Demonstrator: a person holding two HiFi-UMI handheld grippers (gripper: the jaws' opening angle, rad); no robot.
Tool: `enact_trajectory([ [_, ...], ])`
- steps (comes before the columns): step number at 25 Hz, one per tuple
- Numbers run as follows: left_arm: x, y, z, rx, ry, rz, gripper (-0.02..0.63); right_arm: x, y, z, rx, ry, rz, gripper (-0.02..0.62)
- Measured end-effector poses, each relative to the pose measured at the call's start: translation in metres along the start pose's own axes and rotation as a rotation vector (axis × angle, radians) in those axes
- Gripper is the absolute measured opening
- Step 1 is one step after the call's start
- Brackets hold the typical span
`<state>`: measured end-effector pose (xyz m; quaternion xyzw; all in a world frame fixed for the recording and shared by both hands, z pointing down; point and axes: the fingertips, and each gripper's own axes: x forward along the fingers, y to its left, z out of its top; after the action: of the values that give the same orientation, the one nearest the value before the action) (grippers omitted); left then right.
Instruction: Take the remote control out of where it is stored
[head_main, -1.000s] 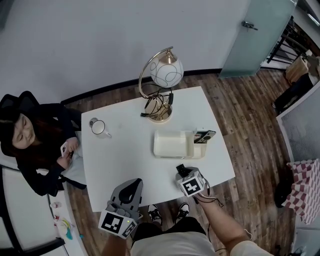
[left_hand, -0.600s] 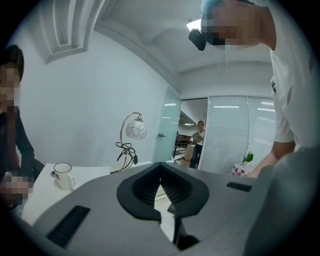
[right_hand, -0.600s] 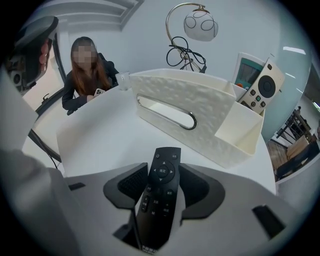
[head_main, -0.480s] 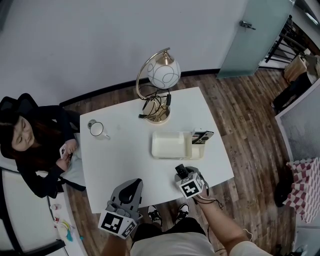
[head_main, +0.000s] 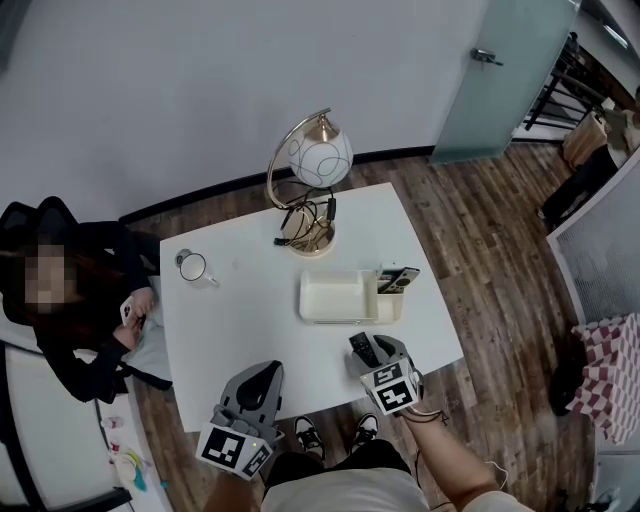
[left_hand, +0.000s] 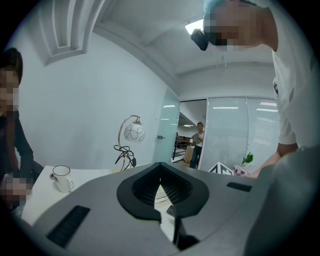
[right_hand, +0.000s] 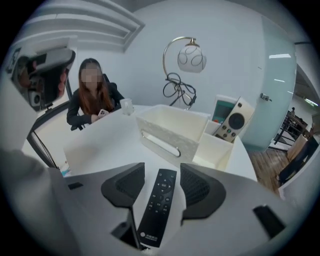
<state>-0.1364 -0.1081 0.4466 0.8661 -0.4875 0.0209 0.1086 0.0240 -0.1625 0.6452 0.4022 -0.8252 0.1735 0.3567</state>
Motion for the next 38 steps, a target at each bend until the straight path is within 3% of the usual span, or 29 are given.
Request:
enact_trajectory([
  [4,0.002,-0.006,0.006,0.008,-0.017,-0.007,0.006,-0.045,-0.003,0.037,0.062,-0.183,0.021,0.220],
  [7,0.002,-0.011,0.011,0.011,-0.025,-0.012,0.006,-0.079,-0.009,0.060,0.072,-0.303,0.002,0.152],
  [15,0.003,-0.026,0.026,0.032,-0.050,-0.025,0.006,-0.158,-0.009,0.102,0.074,-0.524,-0.030,0.038],
  [21,0.001,-0.036,0.035,0.044,-0.067,-0.031,0.006,-0.202,-0.012,0.115,0.059,-0.672,-0.076,0.011],
  [31,0.003,-0.047,0.037,0.098,-0.066,-0.029,0.006,-0.211,-0.021,0.105,0.075,-0.672,-0.098,0.009],
  [38,0.004,-0.048,0.039,0.072,-0.082,-0.030,0.006,-0.209,-0.025,0.101,0.084,-0.659,-0.101,0.009],
])
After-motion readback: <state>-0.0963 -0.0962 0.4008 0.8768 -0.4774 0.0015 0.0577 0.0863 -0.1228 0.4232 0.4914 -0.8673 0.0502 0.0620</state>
